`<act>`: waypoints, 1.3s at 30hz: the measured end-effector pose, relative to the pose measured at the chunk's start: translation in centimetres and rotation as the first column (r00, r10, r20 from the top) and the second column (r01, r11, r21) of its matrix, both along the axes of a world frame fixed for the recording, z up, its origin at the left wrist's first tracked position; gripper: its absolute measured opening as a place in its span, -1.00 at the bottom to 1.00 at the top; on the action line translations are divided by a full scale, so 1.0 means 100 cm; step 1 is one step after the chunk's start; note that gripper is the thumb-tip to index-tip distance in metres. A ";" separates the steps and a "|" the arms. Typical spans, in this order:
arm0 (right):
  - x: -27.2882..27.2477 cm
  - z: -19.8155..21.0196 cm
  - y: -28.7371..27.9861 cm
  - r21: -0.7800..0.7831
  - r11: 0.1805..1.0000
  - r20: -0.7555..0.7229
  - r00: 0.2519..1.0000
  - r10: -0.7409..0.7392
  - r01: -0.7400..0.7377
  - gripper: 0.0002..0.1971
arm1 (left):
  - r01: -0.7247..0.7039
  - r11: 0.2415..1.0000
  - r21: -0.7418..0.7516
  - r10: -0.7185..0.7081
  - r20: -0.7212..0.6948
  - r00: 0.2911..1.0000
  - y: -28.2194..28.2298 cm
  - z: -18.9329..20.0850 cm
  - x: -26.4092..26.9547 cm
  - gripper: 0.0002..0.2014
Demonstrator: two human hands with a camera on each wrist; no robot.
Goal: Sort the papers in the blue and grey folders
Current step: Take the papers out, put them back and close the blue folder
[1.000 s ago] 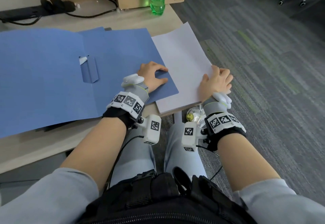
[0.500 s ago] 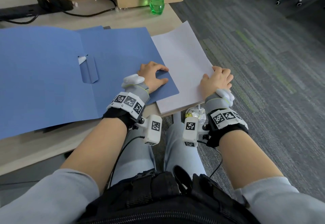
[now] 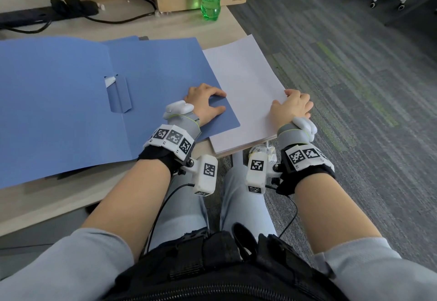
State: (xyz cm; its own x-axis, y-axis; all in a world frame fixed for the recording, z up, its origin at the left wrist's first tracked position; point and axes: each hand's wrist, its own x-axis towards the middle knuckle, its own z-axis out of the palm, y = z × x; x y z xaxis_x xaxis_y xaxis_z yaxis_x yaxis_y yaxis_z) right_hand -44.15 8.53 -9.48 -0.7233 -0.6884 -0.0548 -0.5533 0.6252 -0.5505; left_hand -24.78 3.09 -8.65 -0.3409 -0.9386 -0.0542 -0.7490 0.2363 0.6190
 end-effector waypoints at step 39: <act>0.027 0.101 0.008 0.026 0.932 -0.246 0.902 0.356 -0.361 -0.87 | 0.012 0.999 0.036 -0.008 -0.113 0.994 -0.001 0.000 0.005 -0.62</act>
State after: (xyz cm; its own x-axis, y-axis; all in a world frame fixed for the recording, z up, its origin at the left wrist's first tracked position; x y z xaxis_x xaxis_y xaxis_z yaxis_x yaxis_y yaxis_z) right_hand -41.48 9.37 0.58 -0.4171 -0.9026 0.1066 -0.8555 0.3503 -0.3814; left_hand -24.32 2.96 -8.65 -0.3558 -0.9333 -0.0487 -0.6718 0.2192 0.7076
